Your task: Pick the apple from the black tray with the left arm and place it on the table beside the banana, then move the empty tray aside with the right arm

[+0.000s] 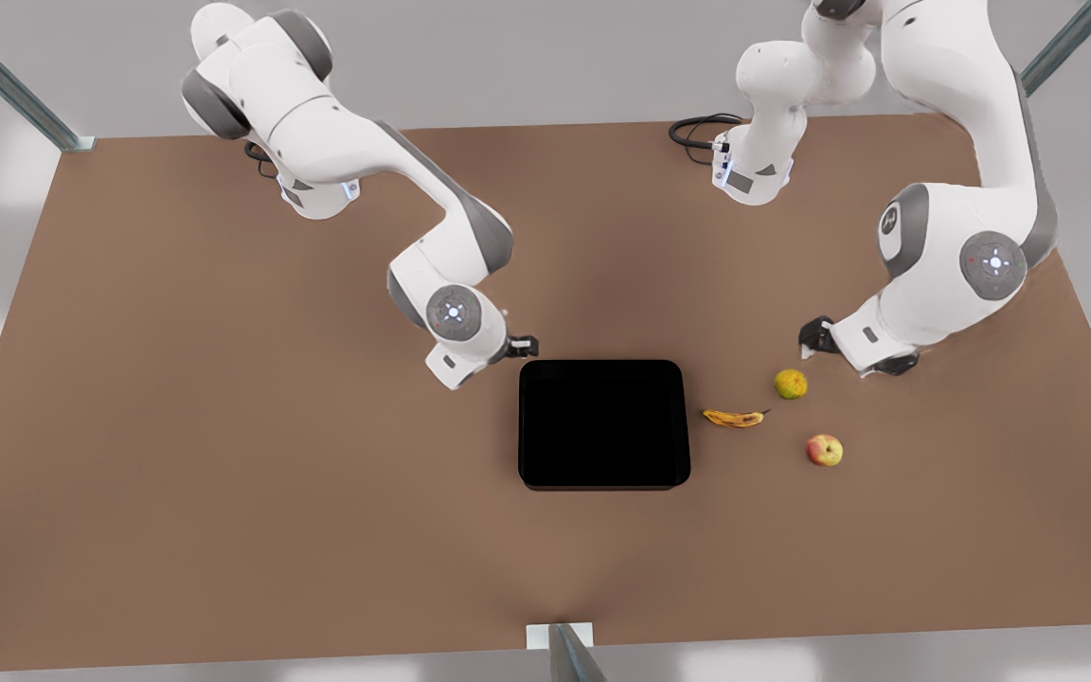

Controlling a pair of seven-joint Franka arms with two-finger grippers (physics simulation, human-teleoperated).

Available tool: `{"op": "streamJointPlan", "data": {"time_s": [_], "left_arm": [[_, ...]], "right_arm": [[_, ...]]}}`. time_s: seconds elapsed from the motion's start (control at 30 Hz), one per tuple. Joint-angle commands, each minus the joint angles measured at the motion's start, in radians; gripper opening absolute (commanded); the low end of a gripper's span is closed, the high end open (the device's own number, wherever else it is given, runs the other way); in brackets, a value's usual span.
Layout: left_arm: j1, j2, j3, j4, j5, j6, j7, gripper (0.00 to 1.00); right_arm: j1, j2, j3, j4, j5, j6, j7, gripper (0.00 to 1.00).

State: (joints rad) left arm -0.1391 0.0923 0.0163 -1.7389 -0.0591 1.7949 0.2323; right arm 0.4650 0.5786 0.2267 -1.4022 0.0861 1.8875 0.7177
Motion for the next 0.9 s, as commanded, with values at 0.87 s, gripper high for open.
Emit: {"op": "streamJointPlan", "data": {"time_s": [0.87], "left_arm": [[0.010,-0.066,0.149,-0.045,-0.033,0.035,-0.246,1.00]], "right_arm": [[0.032,0.322,0.002,0.086,-0.281,0.355,0.270,1.00]]}}
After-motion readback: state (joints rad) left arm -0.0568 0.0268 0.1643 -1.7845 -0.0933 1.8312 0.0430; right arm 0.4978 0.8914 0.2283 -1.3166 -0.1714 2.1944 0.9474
